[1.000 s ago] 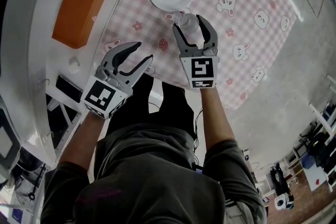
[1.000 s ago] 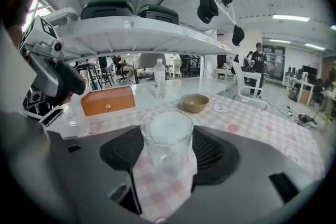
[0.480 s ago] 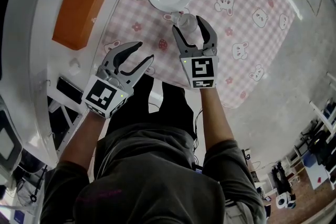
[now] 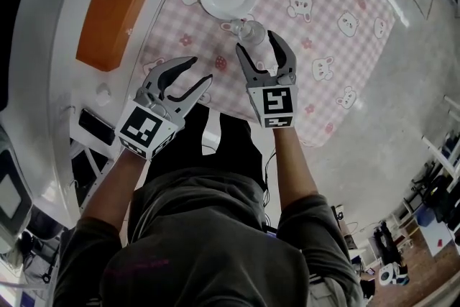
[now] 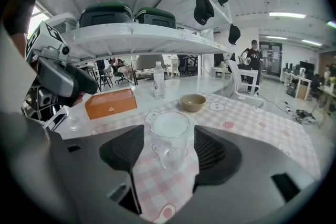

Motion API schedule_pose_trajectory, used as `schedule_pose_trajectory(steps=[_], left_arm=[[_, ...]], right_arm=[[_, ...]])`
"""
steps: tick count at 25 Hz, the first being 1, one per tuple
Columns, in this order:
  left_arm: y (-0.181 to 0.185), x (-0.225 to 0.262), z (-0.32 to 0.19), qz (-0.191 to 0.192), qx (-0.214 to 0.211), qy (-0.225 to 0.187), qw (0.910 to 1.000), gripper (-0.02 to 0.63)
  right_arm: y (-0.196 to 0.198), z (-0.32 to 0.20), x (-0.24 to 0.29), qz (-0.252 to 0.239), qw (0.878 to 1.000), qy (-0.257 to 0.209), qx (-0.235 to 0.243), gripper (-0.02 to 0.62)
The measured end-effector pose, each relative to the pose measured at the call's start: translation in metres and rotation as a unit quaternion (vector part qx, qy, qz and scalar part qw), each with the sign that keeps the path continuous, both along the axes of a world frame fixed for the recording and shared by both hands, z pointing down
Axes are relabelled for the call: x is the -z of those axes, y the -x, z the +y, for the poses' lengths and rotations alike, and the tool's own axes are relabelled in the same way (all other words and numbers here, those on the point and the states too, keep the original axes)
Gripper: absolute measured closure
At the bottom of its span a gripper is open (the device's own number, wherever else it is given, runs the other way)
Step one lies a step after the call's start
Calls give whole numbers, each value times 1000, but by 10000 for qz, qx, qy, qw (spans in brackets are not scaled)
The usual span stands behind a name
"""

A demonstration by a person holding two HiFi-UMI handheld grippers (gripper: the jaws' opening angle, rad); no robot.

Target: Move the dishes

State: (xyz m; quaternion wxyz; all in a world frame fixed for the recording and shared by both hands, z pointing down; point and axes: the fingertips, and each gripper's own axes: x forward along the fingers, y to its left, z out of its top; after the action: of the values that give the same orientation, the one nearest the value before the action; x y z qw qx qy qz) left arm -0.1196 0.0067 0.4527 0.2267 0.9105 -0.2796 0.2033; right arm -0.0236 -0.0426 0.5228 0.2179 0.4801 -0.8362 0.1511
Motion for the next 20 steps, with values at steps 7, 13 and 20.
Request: schedule_pose_trajectory(steps=[7, 13, 20], left_arm=[[-7, 20, 0, 44, -125, -138, 9998, 433], [-6, 30, 2, 56, -221, -231, 9995, 433], [-8, 50, -4, 28, -252, -429, 9988, 433]], right_arm=[[-10, 17, 22, 63, 9999, 79, -48, 313], [-17, 31, 37, -75, 9996, 237, -115, 314], [-31, 36, 73, -152, 9994, 83, -286, 314]])
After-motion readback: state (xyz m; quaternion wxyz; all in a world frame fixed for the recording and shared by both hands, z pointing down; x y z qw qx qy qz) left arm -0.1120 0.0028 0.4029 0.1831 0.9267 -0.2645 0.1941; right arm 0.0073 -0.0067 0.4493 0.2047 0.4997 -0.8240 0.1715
